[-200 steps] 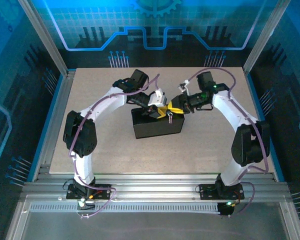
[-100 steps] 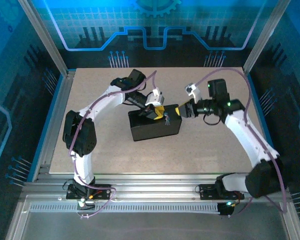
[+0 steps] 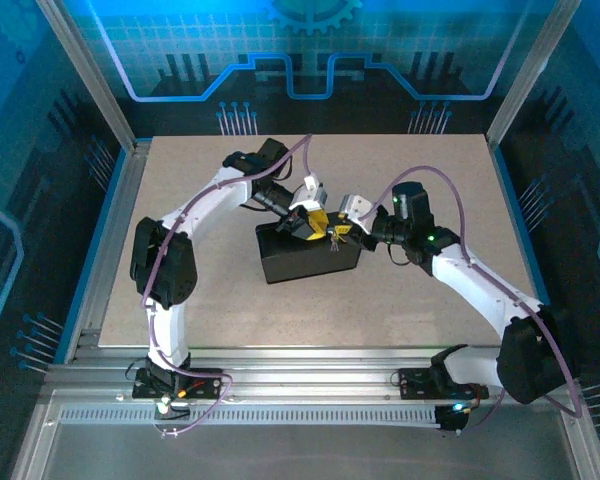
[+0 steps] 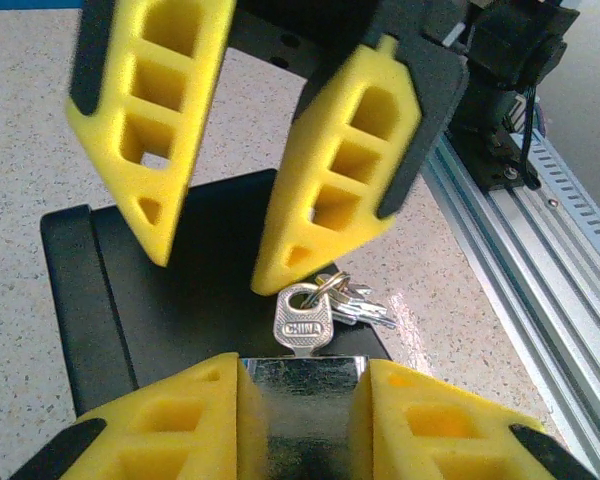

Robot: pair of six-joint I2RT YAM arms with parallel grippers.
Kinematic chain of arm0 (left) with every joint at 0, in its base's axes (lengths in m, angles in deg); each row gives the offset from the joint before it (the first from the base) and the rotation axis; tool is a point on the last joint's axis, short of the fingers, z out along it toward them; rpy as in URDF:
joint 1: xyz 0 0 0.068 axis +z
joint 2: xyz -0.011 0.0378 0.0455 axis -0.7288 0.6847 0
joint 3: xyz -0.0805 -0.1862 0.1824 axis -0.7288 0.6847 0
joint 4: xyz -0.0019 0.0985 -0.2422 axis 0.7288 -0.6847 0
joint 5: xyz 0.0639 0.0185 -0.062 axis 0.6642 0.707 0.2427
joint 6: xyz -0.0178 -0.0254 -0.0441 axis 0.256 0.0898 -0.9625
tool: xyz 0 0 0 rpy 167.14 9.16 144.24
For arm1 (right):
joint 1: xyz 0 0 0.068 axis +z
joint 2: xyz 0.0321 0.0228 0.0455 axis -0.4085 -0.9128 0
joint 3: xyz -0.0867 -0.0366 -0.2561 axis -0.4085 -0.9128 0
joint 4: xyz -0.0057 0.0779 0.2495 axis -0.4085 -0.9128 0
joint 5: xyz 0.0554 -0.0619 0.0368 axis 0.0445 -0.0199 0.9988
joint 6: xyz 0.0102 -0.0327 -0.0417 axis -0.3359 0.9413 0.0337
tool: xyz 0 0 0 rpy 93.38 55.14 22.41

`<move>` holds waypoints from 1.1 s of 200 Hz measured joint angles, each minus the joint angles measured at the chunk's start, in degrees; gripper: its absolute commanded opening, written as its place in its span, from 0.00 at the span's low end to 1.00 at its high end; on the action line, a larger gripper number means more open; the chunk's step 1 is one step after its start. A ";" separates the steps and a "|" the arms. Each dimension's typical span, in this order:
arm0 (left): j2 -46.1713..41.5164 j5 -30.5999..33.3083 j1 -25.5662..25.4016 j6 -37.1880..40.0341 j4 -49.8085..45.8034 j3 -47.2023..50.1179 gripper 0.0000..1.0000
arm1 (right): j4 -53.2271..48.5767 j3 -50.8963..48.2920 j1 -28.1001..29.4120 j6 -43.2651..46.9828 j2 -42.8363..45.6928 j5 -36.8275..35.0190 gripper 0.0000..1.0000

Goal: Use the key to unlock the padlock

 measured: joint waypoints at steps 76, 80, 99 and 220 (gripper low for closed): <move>0.00 -0.76 0.39 0.83 -2.34 -0.02 0.04 | -5.31 2.60 2.05 8.20 0.09 -1.99 0.28; 0.00 -0.76 0.42 0.85 -2.36 0.00 0.04 | -5.73 2.78 2.14 8.61 0.09 -2.08 0.28; 0.00 -0.96 0.48 0.87 -2.43 0.00 0.04 | -7.10 3.32 2.32 9.90 0.15 -2.34 0.28; 0.00 -1.86 1.03 0.98 -1.99 0.00 0.03 | -12.07 4.42 4.39 12.52 0.46 -2.64 0.27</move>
